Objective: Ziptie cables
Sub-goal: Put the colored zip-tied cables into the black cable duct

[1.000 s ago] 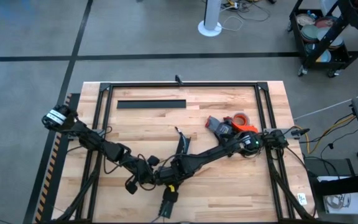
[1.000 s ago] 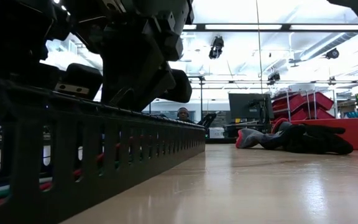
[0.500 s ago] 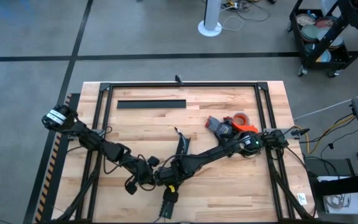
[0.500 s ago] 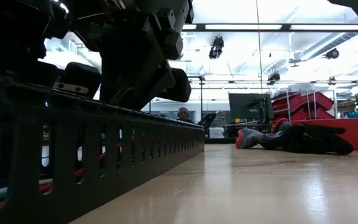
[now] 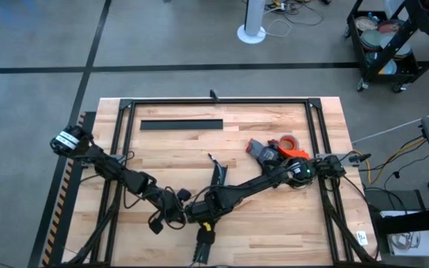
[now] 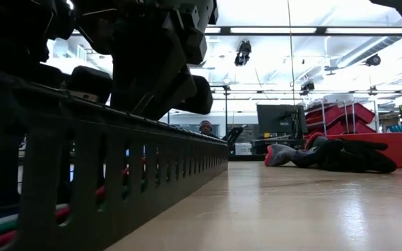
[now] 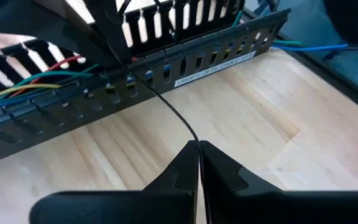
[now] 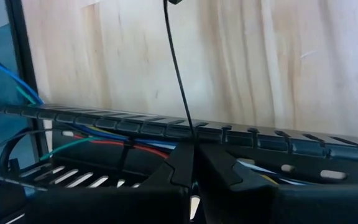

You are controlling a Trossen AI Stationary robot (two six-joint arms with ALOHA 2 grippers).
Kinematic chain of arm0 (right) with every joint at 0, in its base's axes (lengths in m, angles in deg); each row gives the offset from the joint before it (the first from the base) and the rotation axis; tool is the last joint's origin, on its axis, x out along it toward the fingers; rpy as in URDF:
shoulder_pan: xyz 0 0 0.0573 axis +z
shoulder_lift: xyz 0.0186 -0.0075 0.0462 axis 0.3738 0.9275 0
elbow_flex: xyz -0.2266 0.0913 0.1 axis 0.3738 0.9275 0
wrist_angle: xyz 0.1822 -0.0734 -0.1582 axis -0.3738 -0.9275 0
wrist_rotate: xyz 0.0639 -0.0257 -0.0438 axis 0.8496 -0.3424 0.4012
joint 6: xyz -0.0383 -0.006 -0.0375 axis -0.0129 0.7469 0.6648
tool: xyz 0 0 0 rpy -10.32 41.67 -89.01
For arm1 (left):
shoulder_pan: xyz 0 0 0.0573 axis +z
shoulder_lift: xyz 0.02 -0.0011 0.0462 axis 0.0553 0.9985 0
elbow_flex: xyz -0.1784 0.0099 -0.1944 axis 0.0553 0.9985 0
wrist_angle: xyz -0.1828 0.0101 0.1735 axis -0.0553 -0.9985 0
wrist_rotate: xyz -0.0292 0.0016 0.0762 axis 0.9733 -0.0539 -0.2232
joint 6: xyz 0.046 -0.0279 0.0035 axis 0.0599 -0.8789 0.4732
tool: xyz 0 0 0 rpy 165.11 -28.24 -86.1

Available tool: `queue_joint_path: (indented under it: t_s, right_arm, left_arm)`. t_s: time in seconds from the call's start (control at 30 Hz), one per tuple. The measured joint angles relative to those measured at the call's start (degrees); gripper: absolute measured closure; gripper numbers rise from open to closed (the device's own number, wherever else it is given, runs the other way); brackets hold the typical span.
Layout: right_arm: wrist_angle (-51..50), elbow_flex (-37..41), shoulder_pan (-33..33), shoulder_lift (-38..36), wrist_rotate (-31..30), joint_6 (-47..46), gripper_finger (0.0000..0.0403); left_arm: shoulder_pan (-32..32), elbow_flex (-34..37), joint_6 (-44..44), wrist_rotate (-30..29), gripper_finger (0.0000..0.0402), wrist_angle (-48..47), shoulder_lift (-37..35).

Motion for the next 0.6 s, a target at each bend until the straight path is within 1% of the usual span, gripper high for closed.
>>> queue_joint_path:
  t_s: [0.17,0.4,0.6]
  right_arm:
    - [-0.1,0.0,0.0,0.0,0.5,0.6,0.0403]
    - [-0.1,0.0,-0.7,0.0,-1.3,2.0,0.0403]
    - [2.2,0.0,-2.9,0.0,-2.2,3.5,0.0403]
  left_arm:
    - [-0.1,0.0,0.0,0.1,0.0402,0.1,0.0]
    - [0.2,0.1,0.1,-2.0,0.0402,-1.3,0.0]
    - [1.1,0.2,0.4,-5.0,0.0402,-8.7,-2.8]
